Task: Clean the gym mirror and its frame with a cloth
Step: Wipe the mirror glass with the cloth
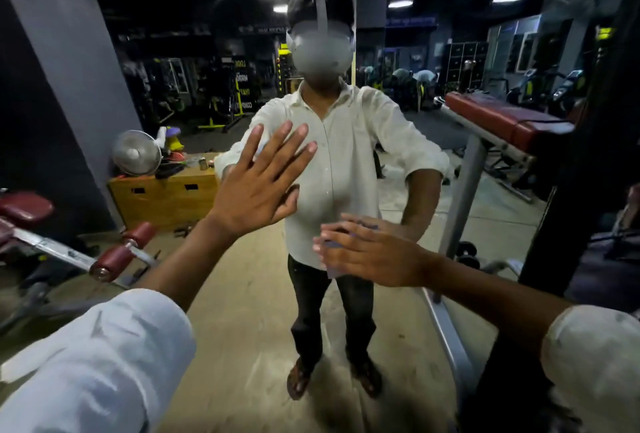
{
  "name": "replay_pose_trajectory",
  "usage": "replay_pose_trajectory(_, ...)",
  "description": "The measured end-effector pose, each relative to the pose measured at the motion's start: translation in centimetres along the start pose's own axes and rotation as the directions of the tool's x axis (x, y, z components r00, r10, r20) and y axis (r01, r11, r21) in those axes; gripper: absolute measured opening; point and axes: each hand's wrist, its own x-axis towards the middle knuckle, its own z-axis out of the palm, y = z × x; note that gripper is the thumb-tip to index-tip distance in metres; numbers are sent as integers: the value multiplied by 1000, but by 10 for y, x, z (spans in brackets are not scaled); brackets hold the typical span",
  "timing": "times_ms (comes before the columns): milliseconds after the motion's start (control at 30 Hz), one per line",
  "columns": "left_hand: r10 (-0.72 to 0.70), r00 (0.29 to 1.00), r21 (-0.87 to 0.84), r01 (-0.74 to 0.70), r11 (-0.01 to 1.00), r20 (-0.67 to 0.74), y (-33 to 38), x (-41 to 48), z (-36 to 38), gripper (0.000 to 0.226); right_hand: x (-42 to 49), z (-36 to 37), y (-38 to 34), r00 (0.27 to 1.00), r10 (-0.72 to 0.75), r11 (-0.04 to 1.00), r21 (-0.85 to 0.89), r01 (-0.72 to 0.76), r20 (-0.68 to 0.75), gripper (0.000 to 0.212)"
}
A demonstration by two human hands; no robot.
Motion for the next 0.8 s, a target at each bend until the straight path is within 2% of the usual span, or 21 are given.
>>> replay_pose_trajectory(67,6,1000,0,-6,1000,5,-1,1,0,76,1,-1,3,986,157,988,-1,-157,-47,53)
replay_pose_trajectory(100,1,1000,4,-1,1000,11,-1,1,0,76,-1,3,-2,983,174,984,-14,-175,-52,53)
replay_pose_trajectory(233,18,999,-6,-18,1000,33,-3,2,-6,77,-19,8,-10,996,-81,997,-16,81,23,54)
replay_pose_trajectory(267,34,999,-5,-34,999,33,-7,5,-9,77,-19,2,4,997,-76,997,5,76,18,54)
replay_pose_trajectory(333,20,1000,5,-20,1000,7,-19,21,-16,77,-13,-13,44,993,111,994,26,-110,-50,54)
replay_pose_trajectory(400,-61,996,8,61,998,-64,-32,49,-26,75,1,-29,84,920,364,931,32,-363,-144,59)
replay_pose_trajectory(433,-96,991,6,97,995,-92,-38,68,-31,74,9,-36,100,886,432,901,41,-432,-168,63)
replay_pose_trajectory(467,-118,987,6,119,993,-106,-42,87,-35,74,15,-42,113,882,439,898,40,-439,-169,65)
replay_pose_trajectory(567,-117,985,19,121,993,-124,-54,139,-45,76,19,-58,154,960,243,968,-23,-249,-138,60)
replay_pose_trajectory(600,-113,984,24,117,993,-135,-58,152,-48,76,15,-65,175,960,234,969,-43,-242,-153,62)
replay_pose_trajectory(633,-112,983,30,117,993,-146,-60,165,-49,75,11,-73,198,939,289,952,-48,-303,-187,65)
replay_pose_trajectory(667,-114,982,36,121,992,-153,-62,176,-51,75,8,-80,219,887,399,908,-34,-418,-231,69)
replay_pose_trajectory(700,-123,980,41,130,991,-156,-63,186,-52,75,4,-86,238,798,531,833,2,-553,-285,72)
replay_pose_trajectory(767,-157,975,47,166,985,-160,-59,200,-53,74,-1,-96,260,526,764,607,138,-783,-374,73)
replay_pose_trajectory(800,-175,971,51,185,981,-164,-57,203,-52,73,2,-98,261,380,838,492,241,-837,-392,73)
